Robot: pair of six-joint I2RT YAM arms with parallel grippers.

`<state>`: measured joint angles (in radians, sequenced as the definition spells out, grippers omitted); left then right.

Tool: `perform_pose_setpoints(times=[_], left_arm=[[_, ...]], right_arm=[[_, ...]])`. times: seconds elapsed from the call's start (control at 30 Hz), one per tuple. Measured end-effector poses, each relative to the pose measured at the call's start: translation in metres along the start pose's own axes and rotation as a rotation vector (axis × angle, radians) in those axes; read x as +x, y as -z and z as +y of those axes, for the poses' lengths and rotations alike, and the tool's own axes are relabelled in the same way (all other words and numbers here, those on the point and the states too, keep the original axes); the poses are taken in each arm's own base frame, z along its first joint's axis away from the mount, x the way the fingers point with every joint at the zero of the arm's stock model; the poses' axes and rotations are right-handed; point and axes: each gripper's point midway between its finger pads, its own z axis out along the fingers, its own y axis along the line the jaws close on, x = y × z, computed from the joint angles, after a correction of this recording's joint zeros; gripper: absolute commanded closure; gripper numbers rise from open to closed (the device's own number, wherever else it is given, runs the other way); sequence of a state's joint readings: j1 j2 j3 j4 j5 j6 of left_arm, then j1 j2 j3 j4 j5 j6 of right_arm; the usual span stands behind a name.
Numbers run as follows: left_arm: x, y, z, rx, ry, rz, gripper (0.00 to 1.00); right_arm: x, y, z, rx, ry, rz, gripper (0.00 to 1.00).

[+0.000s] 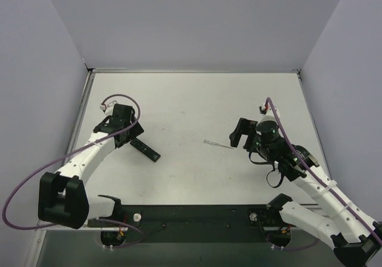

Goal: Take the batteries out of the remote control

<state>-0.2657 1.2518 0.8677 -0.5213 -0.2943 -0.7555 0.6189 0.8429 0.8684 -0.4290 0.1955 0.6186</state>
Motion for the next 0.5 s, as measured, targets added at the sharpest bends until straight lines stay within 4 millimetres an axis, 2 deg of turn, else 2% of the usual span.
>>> perform_pose_setpoints(times=[0.1,0.27,0.37,0.5], left_arm=[[0.012,-0.015,0.016,-0.095,0.034,0.066,0.20],[0.034,-0.032,0.025,-0.184,0.070,0.140,0.20],[0.036,-0.039,0.023,-0.217,0.083,0.161,0.19],[0.030,-0.048,0.009,-0.232,0.121,0.165,0.19]], right_arm=[[0.008,-0.001,0.000,-0.034,0.029,0.002,0.02],[0.012,0.000,-0.001,-0.069,0.074,-0.011,0.03],[0.011,-0.001,0.001,-0.080,0.089,-0.017,0.03],[0.012,-0.002,0.002,-0.087,0.099,-0.012,0.03]])
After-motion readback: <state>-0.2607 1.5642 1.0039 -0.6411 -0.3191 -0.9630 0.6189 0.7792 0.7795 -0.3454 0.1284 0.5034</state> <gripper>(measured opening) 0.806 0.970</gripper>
